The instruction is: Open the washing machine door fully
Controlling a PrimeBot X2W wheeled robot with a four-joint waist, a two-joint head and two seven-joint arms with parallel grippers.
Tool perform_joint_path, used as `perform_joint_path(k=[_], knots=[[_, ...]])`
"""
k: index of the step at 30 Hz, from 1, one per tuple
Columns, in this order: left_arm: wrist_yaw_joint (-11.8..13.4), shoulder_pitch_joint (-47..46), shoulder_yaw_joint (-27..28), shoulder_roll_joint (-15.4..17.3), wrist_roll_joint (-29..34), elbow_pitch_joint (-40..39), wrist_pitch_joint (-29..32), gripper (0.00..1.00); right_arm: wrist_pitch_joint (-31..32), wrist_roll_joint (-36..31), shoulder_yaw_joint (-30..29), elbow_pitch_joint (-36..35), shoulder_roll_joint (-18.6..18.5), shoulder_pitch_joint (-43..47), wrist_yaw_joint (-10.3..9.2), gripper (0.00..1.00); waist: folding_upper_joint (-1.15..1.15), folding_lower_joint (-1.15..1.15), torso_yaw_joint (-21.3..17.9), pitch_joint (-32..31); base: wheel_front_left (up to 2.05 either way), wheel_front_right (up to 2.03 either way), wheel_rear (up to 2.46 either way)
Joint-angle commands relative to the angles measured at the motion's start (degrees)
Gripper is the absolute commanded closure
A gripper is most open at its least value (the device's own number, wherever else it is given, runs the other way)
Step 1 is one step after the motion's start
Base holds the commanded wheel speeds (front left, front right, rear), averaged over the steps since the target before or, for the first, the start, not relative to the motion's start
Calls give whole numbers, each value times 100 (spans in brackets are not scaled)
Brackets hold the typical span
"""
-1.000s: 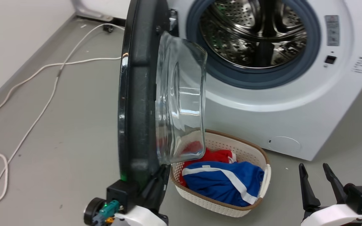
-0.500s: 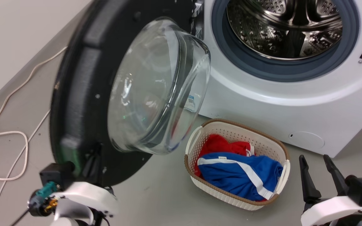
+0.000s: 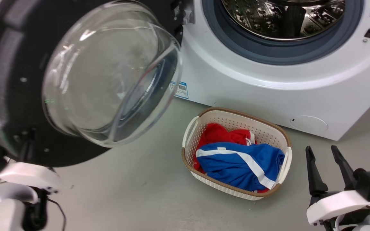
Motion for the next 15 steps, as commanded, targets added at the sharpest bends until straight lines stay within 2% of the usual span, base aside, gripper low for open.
perform_joint_path(k=[1,9,15], knots=[[-5,-163,143,137,-53,151,-63,100,-30,-54,5,-43,10,-95,1,0,0,-1,-53,45,0,0,0],[-212,-616,445,404,-260,1187,-263,100,-28,-125,11,-98,-5,-127,1,0,0,-1,-185,75,0,0,0],[-282,-730,443,388,-225,1547,-396,100,-7,-95,-24,-94,-2,-48,1,0,0,-1,-173,-3,0,0,0]])
